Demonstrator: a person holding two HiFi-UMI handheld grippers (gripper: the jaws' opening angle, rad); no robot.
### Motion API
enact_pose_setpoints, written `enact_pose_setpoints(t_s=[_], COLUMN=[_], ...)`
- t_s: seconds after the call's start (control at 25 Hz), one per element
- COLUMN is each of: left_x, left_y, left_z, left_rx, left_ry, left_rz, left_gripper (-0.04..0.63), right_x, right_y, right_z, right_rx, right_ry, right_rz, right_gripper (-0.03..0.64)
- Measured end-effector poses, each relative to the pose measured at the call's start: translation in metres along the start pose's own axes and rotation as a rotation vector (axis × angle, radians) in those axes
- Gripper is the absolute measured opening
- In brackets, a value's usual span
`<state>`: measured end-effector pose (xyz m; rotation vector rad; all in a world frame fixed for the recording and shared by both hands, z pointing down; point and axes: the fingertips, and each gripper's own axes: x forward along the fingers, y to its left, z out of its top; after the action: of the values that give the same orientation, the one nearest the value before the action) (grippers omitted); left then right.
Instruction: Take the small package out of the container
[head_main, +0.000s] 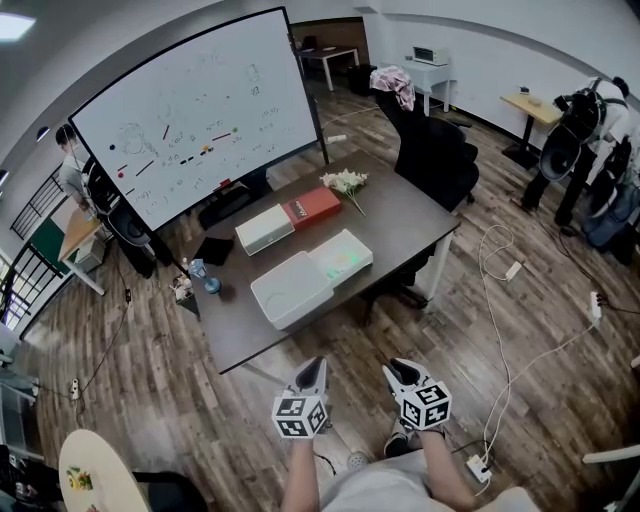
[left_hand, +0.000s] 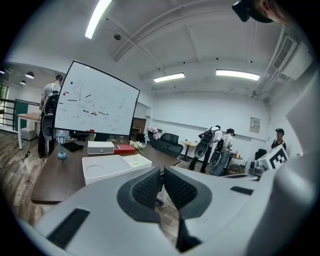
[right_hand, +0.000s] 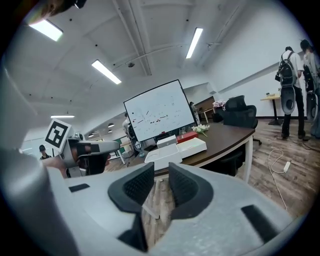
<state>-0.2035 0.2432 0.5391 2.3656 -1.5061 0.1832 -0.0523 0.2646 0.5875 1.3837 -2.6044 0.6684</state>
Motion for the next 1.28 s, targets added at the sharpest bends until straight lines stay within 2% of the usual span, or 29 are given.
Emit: enact_pose_setpoints(t_s=[0.2,0.36,0.6,0.76,0.92,1.28], left_x=[0.032,0.058,0.092,0.104,0.117,0.165], left_y=[0.001,-0.001,-0.014,-0.028,-0.031,-0.038], left_z=[0.009,0.016,0.009,-0.001,-0.012,-0.006], left_rx=[0.015,0.026,0.024,0.01,0.043,0.086], left_ry=[0.013,0.018,0.04,0.052,0.105,0.136], left_rz=[0.027,0.052,0.07,0.078,0.099,0.072], left_gripper=[0.096,0.162,0.225,0.232,0.241,0.245], right_x=[0.016,0.027,0.031,0.028,0.027,0.032], right_y=[-0.03,-0.051,-0.082,-0.104,-0.123,-0.155], right_z=[0.017,0.025,0.022,0.014,0.016,0.024], right_rx=[-0.003,-0.001,-0.024,0.037,0.111,0.153], right_ry=[-0.006,-0.006,0.031,0.024,-0.006,-0.031], right_rz=[0.047,0.082,0.122,0.121,0.122,0.084], right_gripper=[0.158,0.169,0.209,0.215,0.215,0.215])
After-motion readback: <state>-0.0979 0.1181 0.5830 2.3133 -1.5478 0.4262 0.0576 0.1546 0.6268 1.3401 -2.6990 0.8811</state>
